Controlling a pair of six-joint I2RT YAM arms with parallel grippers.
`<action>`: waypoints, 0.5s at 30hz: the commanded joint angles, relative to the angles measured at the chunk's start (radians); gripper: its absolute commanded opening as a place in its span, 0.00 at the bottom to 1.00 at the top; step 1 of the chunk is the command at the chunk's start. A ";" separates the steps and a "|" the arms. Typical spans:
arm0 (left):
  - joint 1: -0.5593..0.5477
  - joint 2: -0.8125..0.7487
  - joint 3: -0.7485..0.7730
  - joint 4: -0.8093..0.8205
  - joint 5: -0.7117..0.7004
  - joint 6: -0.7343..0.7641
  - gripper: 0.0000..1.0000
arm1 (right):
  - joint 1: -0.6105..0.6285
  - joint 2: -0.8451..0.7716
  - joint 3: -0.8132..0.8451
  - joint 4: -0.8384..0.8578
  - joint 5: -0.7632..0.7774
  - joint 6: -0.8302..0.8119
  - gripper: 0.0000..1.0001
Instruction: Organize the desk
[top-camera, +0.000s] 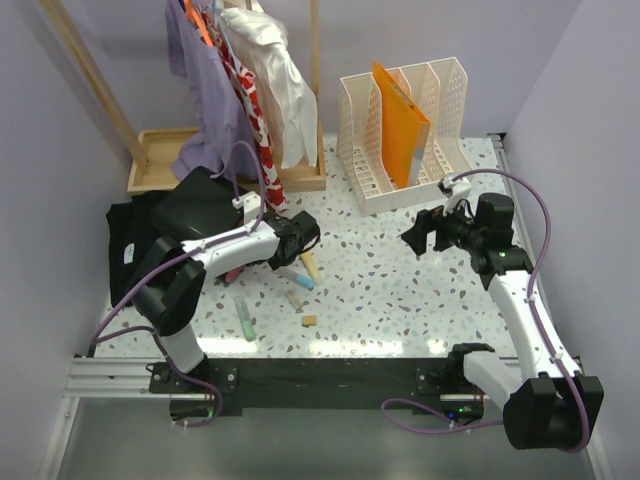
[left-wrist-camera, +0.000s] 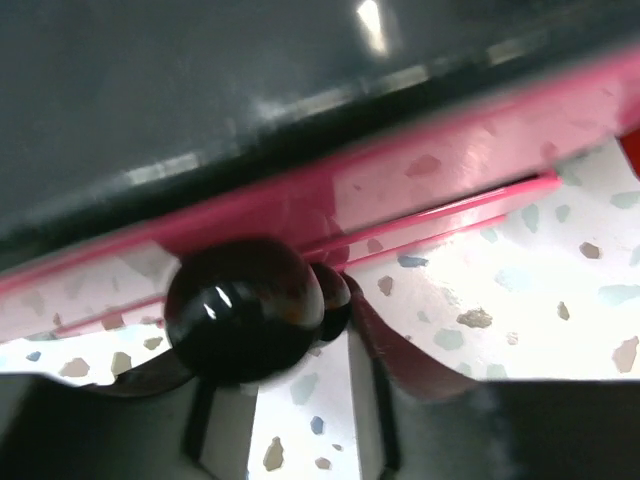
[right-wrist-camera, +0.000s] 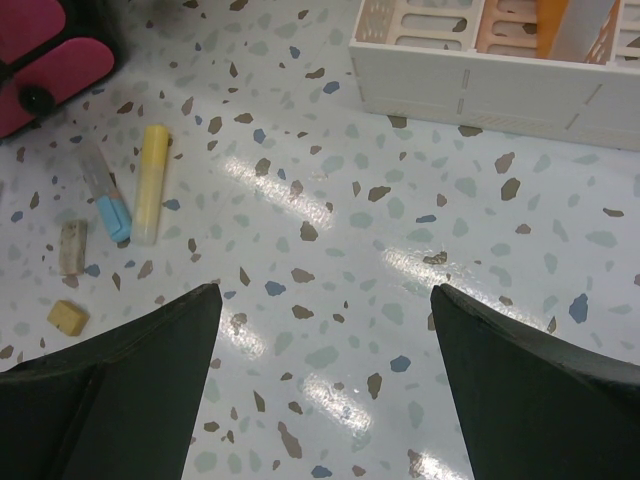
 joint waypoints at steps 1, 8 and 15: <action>0.012 -0.006 0.035 -0.004 -0.082 -0.035 0.35 | -0.006 -0.012 0.009 0.023 -0.020 -0.006 0.90; -0.012 -0.055 0.009 -0.001 -0.036 -0.028 0.09 | -0.007 -0.012 0.009 0.023 -0.020 -0.006 0.90; -0.142 -0.058 0.026 -0.065 -0.032 -0.108 0.07 | -0.006 -0.014 0.009 0.023 -0.019 -0.006 0.90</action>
